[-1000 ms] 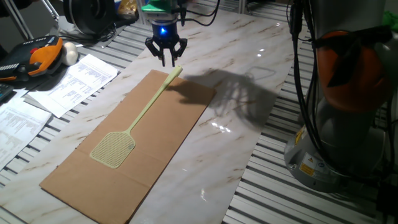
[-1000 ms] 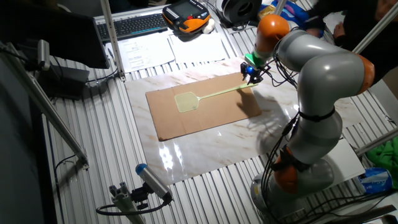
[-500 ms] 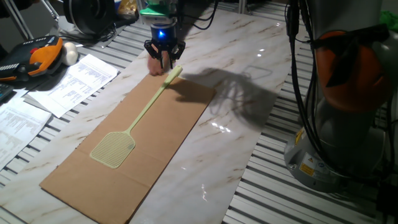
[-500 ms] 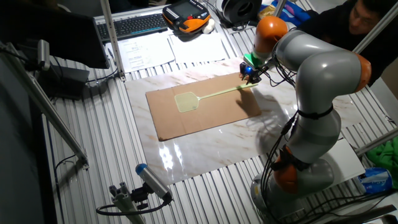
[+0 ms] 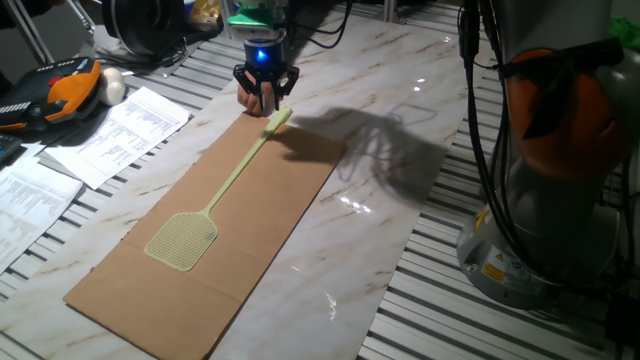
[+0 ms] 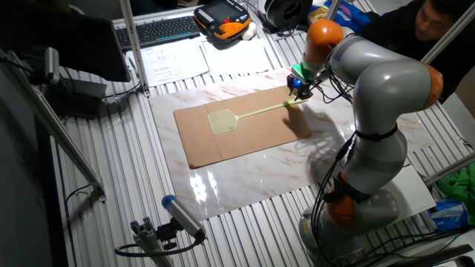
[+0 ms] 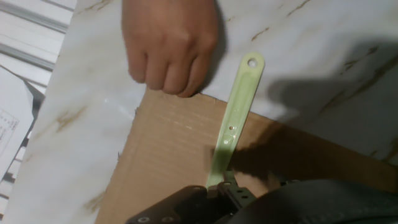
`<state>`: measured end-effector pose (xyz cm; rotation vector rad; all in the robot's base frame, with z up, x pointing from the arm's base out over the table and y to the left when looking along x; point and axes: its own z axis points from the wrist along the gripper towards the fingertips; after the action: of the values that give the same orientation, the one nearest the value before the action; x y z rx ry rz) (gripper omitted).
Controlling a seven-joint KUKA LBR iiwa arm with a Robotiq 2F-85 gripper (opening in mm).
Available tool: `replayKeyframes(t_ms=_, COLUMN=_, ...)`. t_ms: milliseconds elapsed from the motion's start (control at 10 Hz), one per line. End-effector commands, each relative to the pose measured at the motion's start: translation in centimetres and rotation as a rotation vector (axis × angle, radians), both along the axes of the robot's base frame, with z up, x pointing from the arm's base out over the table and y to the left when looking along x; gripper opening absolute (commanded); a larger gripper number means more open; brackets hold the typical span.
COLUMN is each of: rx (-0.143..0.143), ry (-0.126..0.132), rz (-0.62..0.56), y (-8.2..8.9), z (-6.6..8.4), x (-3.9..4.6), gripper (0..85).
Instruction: Swat with a flyswatter
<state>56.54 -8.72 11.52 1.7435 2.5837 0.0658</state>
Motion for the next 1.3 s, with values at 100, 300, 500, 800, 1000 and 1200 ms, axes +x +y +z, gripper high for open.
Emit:
replayKeyframes(t_ms=100, rx=-0.003, ry=0.000, rz=0.009, y=-0.2, z=0.0, x=-0.02, gripper=34.0)
replayKeyframes(t_ms=300, rx=-0.002, ry=0.003, rz=0.014, y=-0.2, z=0.0, x=-0.04, gripper=34.0)
replayKeyframes(t_ms=500, rx=-0.004, ry=0.003, rz=0.017, y=-0.3, z=0.0, x=-0.02, gripper=34.0)
replayKeyframes(t_ms=800, rx=0.003, ry=0.004, rz=0.035, y=-1.0, z=-0.3, x=-0.03, gripper=34.0)
replayKeyframes(t_ms=1000, rx=0.004, ry=0.004, rz=0.040, y=-1.0, z=-0.4, x=0.01, gripper=34.0)
replayKeyframes(t_ms=1200, rx=0.006, ry=0.005, rz=0.040, y=-1.1, z=-0.5, x=0.07, gripper=34.0)
